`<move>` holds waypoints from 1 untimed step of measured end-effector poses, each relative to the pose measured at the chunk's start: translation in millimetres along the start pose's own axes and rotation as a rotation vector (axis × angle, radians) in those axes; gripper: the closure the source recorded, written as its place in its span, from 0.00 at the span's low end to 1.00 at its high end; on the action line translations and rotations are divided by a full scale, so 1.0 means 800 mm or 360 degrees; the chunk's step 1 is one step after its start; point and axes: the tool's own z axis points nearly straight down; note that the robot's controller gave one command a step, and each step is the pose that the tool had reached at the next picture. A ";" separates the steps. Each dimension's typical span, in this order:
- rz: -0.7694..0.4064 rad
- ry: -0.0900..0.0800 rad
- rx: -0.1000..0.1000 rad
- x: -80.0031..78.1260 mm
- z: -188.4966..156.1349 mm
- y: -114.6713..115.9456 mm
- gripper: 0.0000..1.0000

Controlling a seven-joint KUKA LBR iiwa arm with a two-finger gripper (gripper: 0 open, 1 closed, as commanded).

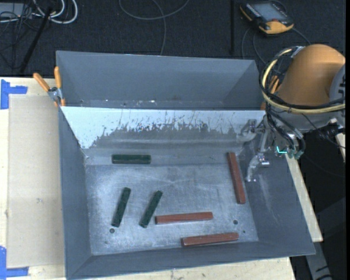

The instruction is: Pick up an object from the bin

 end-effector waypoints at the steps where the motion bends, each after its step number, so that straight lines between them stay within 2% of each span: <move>1: -0.0004 -0.0012 0.0002 -0.002 -0.006 0.001 0.00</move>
Offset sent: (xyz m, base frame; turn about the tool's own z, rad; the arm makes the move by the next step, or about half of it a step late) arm -0.0558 0.0553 -0.1087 -0.0483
